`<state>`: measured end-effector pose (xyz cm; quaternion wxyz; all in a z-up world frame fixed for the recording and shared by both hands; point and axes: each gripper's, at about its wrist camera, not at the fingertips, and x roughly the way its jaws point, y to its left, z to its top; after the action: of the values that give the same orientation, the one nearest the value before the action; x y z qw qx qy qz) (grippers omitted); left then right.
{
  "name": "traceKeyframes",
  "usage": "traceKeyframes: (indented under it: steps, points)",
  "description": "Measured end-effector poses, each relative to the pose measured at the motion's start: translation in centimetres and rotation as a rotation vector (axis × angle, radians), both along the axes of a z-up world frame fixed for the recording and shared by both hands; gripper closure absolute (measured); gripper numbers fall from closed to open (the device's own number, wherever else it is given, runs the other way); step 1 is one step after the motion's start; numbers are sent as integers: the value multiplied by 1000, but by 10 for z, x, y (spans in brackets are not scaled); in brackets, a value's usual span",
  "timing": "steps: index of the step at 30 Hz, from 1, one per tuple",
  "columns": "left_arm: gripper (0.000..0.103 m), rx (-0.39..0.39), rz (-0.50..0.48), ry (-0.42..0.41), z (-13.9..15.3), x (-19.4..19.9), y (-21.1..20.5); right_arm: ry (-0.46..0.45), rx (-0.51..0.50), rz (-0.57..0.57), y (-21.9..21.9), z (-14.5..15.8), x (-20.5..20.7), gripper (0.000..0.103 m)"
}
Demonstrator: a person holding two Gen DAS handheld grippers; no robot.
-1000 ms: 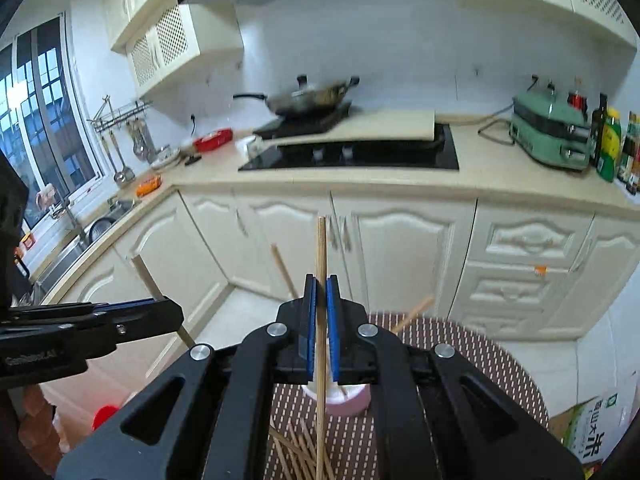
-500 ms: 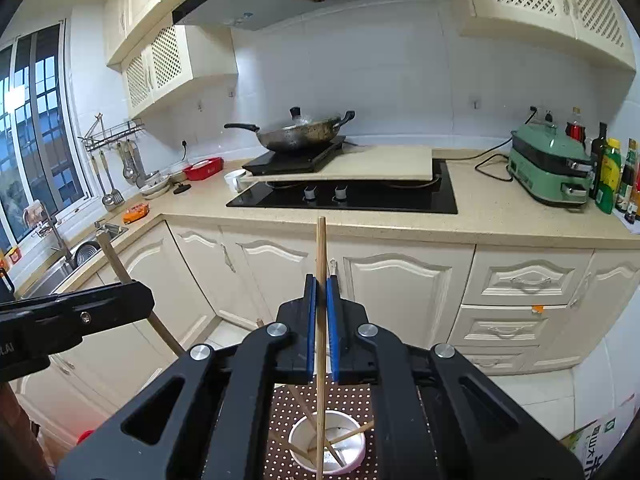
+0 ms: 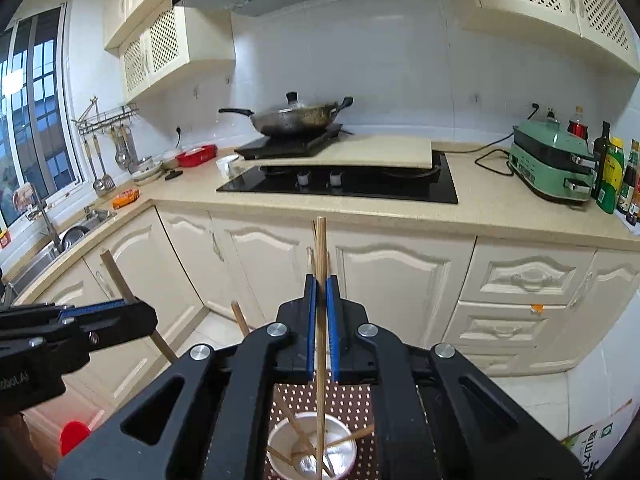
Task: Organize utensils
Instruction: 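Open the left gripper to release its stick while the right gripper opens too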
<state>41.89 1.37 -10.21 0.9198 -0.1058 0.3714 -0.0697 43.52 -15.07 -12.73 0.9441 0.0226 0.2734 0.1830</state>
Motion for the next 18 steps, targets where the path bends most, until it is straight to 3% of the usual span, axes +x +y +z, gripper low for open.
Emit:
traceKeyframes:
  steps: [18]
  points:
    - [96, 5, -10, 107, -39, -26, -10, 133, 6, -48, -34, -34, -58, 98]
